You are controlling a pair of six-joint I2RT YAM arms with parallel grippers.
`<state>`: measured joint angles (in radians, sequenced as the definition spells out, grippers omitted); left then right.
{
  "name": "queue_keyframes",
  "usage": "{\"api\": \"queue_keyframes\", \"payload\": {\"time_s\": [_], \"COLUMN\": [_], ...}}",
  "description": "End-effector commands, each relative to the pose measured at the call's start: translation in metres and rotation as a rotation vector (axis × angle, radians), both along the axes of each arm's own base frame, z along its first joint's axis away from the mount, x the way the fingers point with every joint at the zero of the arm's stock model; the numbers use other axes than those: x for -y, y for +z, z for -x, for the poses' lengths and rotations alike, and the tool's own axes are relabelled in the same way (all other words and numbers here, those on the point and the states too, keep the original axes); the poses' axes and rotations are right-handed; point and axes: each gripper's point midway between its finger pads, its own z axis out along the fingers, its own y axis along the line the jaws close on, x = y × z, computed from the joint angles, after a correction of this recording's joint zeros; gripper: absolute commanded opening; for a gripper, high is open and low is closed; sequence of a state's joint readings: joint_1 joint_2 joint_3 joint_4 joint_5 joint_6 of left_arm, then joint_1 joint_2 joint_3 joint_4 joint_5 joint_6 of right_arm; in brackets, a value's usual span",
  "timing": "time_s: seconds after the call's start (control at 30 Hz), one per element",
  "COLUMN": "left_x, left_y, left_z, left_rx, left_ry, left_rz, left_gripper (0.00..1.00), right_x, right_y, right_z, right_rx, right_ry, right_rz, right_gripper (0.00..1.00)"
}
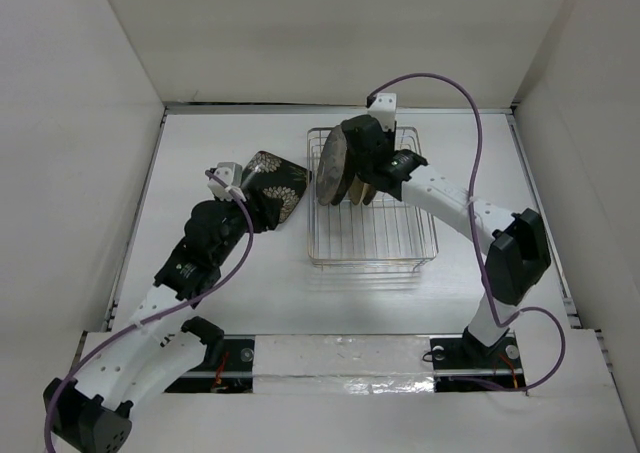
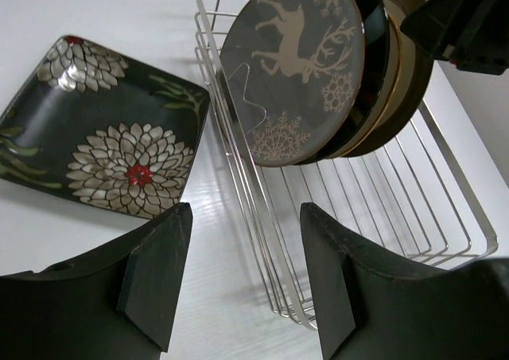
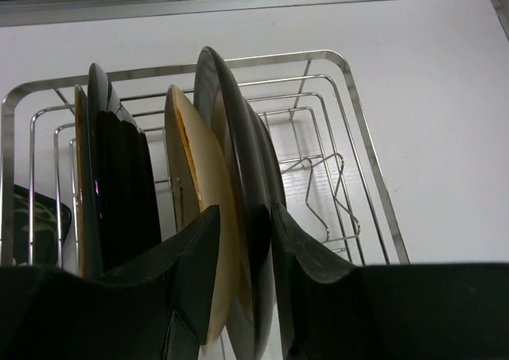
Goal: Load the plates into the dish rack
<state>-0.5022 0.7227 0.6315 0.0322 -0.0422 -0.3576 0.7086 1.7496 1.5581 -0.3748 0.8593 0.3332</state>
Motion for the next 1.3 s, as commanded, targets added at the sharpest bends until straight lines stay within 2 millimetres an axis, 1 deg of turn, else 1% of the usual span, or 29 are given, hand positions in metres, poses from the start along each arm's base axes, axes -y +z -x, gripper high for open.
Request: {"api": "queue_keyframes", "payload": {"time_s": [0.0, 0.1, 0.13, 0.17, 0.2, 0.23, 0.27, 0.3, 0.33, 0.37, 0.4, 0.43, 0.47, 0.5, 0.53, 0.57, 0.6, 0.63, 0.67, 0.7, 0.8, 0.87, 0.93, 0.97, 1.03, 1.13, 1.2, 1.23, 1.27], "left_x": [0.001, 0.002, 0.002, 0.003, 0.003, 0.005, 0.007, 0.008, 0.009, 0.009, 0.008, 0.005, 0.003, 0.002, -0.001, -0.002, -0.006, -0.01, -0.02, -0.025, -0.03, -0.032, -0.035, -0.039, -0.04, -0.038, -0.04, -0.045, -0.044], "left_y": [0.036, 0.031, 0.025, 0.025, 0.023, 0.019, 0.016, 0.014, 0.003, 0.003, -0.002, -0.017, -0.02, -0.025, -0.04, -0.035, -0.038, -0.047, -0.045, -0.047, -0.062, -0.077, -0.089, -0.096, -0.109, -0.131, -0.145, -0.157, -0.161], "left_z": [-0.005, -0.009, -0.011, -0.013, -0.014, -0.018, -0.02, -0.022, -0.025, -0.03, -0.033, -0.039, -0.045, -0.049, -0.053, -0.059, -0.062, -0.063, -0.069, -0.072, -0.071, -0.068, -0.066, -0.065, -0.066, -0.071, -0.074, -0.077, -0.079], "left_rx": [0.049, 0.018, -0.004, -0.005, -0.012, -0.033, -0.045, -0.054, -0.081, -0.09, -0.103, -0.136, -0.146, -0.153, -0.176, -0.145, -0.143, -0.153, -0.138, -0.15, -0.189, -0.222, -0.255, -0.272, -0.31, -0.389, -0.433, -0.462, -0.471], "left_ry": [0.032, 0.049, 0.063, 0.07, 0.076, 0.086, 0.091, 0.097, 0.111, 0.145, 0.168, 0.21, 0.238, 0.247, 0.257, 0.259, 0.272, 0.288, 0.318, 0.339, 0.347, 0.365, 0.387, 0.409, 0.432, 0.461, 0.505, 0.54, 0.542], "left_rz": [0.094, 0.109, 0.125, 0.143, 0.154, 0.173, 0.183, 0.196, 0.202, 0.253, 0.272, 0.27, 0.3, 0.305, 0.294, 0.325, 0.347, 0.367, 0.403, 0.432, 0.458, 0.443, 0.416, 0.398, 0.389, 0.366, 0.366, 0.356, 0.364], "left_gripper": [0.54, 0.54, 0.54, 0.54, 0.54, 0.54, 0.54, 0.54, 0.54, 0.59, 0.63, 0.68, 0.84, 0.88, 0.91, 0.87, 0.77, 0.5, 0.0, 0.0, 0.0, 0.02, 0.18, 0.32, 0.38, 0.41, 0.41, 0.41, 0.42], "right_x": [-0.004, 0.006, 0.011, 0.019, 0.018, 0.032, 0.033, 0.033, 0.034, 0.04, 0.038, 0.039, 0.044, 0.036, 0.035, 0.039, 0.032, 0.032, 0.034, 0.039, 0.048, 0.055, 0.059, 0.06, 0.061, 0.062, 0.062, 0.066, 0.066], "right_y": [0.045, 0.057, 0.073, 0.072, 0.076, 0.09, 0.094, 0.086, 0.089, 0.105, 0.11, 0.097, 0.111, 0.114, 0.101, 0.111, 0.112, 0.109, 0.099, 0.099, 0.089, 0.091, 0.087, 0.089, 0.085, 0.08, 0.077, 0.075, 0.075], "right_z": [0.004, 0.006, 0.012, 0.014, 0.018, 0.022, 0.028, 0.031, 0.037, 0.05, 0.056, 0.063, 0.076, 0.084, 0.09, 0.1, 0.107, 0.112, 0.115, 0.121, 0.126, 0.131, 0.134, 0.136, 0.136, 0.136, 0.138, 0.138, 0.138], "right_rx": [0.122, 0.155, 0.183, 0.182, 0.19, 0.221, 0.235, 0.231, 0.245, 0.288, 0.31, 0.296, 0.336, 0.35, 0.341, 0.376, 0.379, 0.378, 0.362, 0.365, 0.361, 0.375, 0.383, 0.393, 0.388, 0.382, 0.377, 0.375, 0.375], "right_ry": [0.008, 0.016, 0.026, 0.019, 0.037, 0.03, 0.045, 0.077, 0.098, 0.12, 0.154, 0.168, 0.19, 0.245, 0.262, 0.286, 0.332, 0.343, 0.346, 0.343, 0.327, 0.32, 0.314, 0.318, 0.324, 0.33, 0.334, 0.325, 0.325], "right_rz": [-0.125, -0.163, -0.183, -0.184, -0.201, -0.228, -0.249, -0.266, -0.285, -0.323, -0.354, -0.365, -0.406, -0.44, -0.458, -0.491, -0.517, -0.524, -0.517, -0.518, -0.496, -0.49, -0.48, -0.485, -0.484, -0.489, -0.488, -0.484, -0.484], "right_gripper": [0.42, 0.47, 0.5, 0.52, 0.53, 0.54, 0.57, 0.59, 0.6, 0.6, 0.6, 0.6, 0.59, 0.55, 0.37, 0.26, 0.05, 0.0, 0.0, 0.0, 0.0, 0.06, 0.1, 0.1, 0.12, 0.14, 0.15, 0.16, 0.16]}}
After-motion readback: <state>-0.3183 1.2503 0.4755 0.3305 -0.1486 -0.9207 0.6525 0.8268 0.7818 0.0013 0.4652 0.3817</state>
